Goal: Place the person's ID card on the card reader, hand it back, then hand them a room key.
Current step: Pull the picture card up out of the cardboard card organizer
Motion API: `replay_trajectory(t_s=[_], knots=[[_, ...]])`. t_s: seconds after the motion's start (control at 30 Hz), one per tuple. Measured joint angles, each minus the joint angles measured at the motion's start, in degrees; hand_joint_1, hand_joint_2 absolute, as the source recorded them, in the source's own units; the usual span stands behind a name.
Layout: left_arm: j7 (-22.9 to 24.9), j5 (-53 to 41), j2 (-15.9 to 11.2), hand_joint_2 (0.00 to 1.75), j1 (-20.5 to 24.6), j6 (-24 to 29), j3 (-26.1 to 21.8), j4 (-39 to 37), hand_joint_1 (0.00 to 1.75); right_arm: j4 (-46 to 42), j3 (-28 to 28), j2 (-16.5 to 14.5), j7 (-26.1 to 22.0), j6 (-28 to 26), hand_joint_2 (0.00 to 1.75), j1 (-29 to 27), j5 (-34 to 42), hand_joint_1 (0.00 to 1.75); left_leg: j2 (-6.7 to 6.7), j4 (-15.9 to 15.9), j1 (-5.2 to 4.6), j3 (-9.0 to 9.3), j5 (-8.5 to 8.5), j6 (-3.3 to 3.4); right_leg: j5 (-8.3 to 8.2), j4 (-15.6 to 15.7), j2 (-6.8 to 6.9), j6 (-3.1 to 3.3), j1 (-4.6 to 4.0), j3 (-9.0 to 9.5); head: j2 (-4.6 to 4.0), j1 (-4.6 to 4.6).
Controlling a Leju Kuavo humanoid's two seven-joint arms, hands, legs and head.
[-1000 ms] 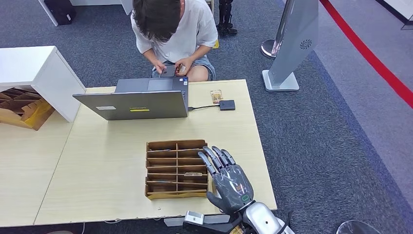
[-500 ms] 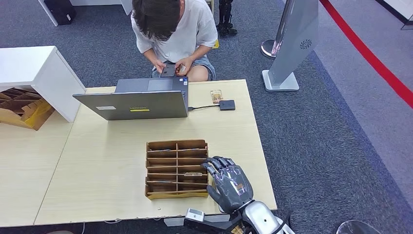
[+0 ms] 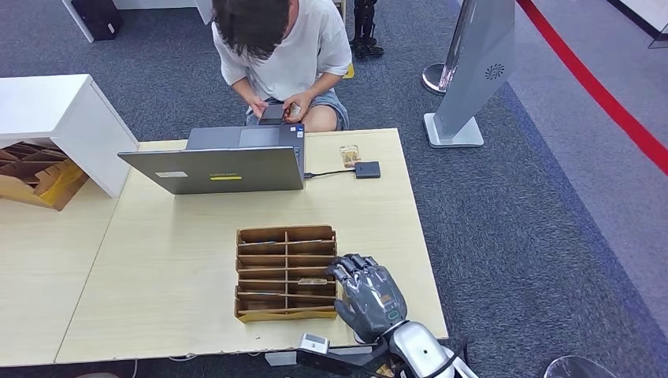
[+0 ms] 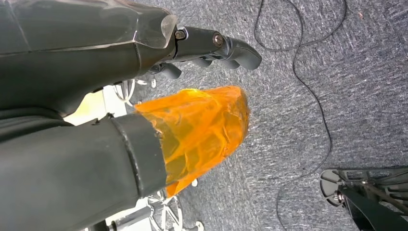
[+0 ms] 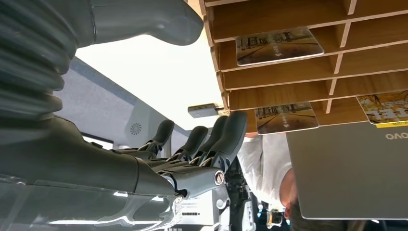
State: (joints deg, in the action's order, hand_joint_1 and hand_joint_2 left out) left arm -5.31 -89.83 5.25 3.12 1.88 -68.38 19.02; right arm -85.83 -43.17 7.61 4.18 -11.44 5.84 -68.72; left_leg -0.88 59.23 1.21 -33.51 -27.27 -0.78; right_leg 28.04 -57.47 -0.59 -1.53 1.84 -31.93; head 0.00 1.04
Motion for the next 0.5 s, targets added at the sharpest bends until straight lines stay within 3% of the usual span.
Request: replay_trajectory(t_s=[0.5], knots=[[0.22, 0.00, -0.02, 0.00, 0.06, 0.02, 0.56, 0.00, 0.00, 1.82, -1.35, -1.88, -0.07, 1.92, 1.75, 2.99, 0.95, 0.57, 0.00, 0.00, 0.00, 0.00, 0.00, 0.00, 0.00, 0.00, 0.00, 0.00, 0.00, 0.00, 0.00, 0.01]])
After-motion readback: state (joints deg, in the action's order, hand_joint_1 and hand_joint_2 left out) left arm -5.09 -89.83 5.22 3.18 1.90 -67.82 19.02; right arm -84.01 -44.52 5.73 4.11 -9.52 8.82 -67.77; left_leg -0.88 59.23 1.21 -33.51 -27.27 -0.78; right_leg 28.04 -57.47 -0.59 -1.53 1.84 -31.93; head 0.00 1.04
